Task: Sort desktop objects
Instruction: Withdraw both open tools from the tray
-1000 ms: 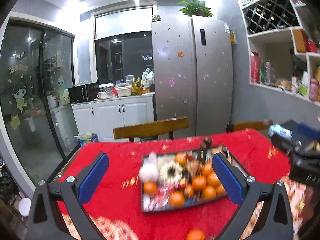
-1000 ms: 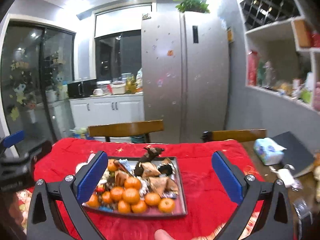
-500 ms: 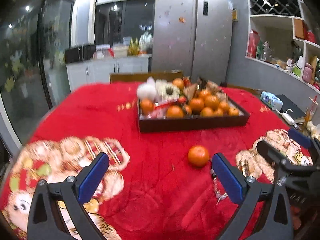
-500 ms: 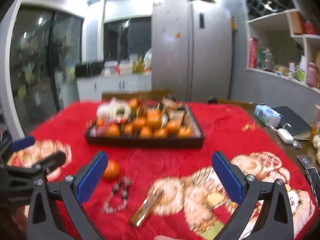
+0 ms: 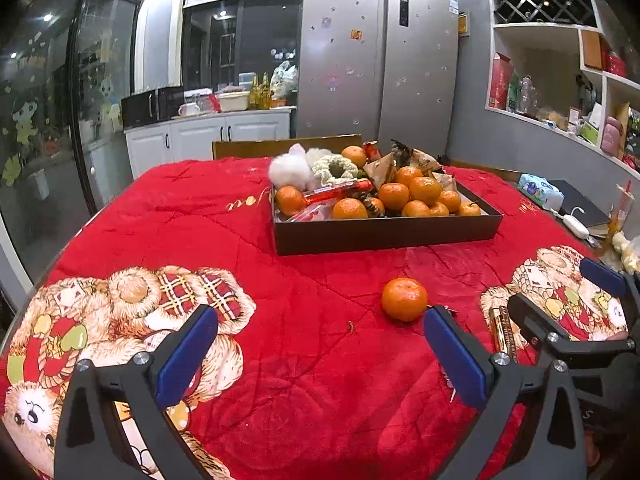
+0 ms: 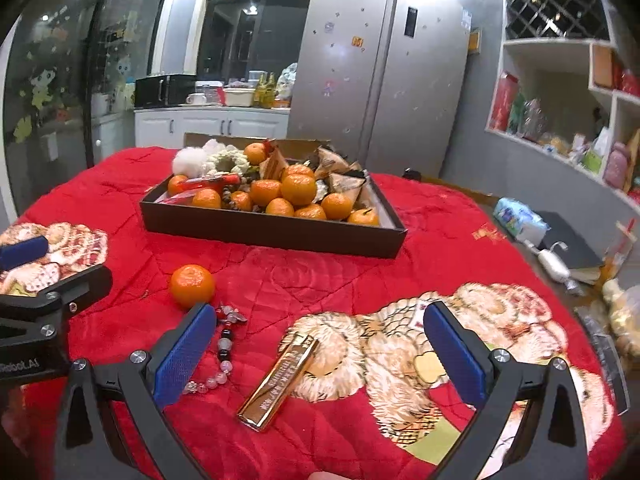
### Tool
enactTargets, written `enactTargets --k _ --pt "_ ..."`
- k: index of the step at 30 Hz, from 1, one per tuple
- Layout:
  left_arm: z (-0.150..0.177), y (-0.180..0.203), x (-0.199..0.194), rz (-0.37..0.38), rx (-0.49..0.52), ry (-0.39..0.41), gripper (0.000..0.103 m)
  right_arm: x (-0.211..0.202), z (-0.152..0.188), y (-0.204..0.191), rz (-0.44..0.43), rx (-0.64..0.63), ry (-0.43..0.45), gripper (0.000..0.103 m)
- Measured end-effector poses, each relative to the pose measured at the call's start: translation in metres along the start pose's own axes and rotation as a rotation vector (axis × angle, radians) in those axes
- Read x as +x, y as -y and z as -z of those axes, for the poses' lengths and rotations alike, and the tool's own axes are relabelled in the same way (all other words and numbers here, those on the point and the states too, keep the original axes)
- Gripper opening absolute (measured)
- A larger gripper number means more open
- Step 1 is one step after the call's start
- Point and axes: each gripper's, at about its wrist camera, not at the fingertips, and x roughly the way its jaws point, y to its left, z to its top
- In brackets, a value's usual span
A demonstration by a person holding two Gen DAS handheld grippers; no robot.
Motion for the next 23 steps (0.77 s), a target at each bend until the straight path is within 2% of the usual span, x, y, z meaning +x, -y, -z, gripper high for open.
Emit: enactTargets --k 6,23 --pt "-0.0013 0.0069 -0.0038 -0.008 0.035 0.025 0.103 0.0051 -0.0012 0.0041 -0.014 0.015 -0.026 0.103" --pt "-0.0009 0.0030 0.0010 -0.007 0.010 0.000 0.103 0.0056 -0.0006 0.0024 -0.014 0.011 -0.033 0.103"
